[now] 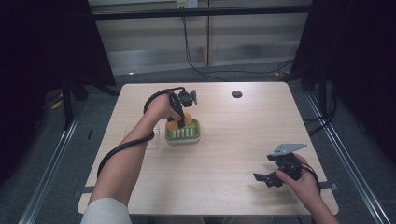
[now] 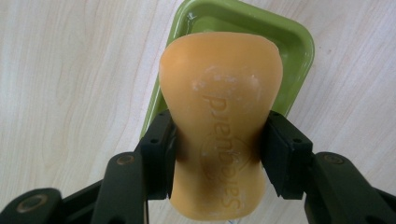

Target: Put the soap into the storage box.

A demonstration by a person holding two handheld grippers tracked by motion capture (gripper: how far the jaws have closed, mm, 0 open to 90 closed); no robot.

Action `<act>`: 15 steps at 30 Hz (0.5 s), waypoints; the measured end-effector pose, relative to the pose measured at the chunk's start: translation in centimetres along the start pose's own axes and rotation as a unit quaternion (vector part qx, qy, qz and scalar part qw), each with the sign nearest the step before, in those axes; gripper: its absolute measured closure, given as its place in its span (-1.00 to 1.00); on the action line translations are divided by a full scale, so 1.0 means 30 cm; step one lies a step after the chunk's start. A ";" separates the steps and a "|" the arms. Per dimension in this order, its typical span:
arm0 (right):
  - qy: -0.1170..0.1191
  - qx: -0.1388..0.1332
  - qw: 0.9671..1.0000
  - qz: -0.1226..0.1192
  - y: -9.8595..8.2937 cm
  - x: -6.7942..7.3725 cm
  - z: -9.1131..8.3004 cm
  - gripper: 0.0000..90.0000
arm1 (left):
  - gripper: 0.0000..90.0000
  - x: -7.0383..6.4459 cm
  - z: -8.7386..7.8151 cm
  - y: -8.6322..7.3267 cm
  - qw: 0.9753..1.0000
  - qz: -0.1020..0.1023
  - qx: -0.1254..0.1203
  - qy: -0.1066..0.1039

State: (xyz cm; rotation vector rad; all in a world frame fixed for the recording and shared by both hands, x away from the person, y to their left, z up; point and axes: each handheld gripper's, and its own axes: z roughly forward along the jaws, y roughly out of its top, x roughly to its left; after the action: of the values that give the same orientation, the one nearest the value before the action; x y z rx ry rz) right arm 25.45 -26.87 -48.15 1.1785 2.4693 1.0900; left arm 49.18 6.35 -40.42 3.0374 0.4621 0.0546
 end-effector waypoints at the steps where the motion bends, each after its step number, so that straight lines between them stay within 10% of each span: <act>1: 0.000 0.000 1.000 0.000 0.000 0.000 0.000 -0.93 | 0.11 0.000 0.000 0.000 1.000 0.000 0.000 0.000; 15: 0.000 0.001 1.000 -0.003 0.000 0.001 0.004 -0.93 | 0.11 0.007 0.030 0.004 1.000 0.001 0.003 0.000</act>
State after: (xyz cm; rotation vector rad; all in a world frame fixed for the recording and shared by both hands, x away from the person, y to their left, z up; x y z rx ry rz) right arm 25.49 -26.79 -48.23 1.1722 2.4715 1.0866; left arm 49.45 6.24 -41.31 3.0426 0.4610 0.0528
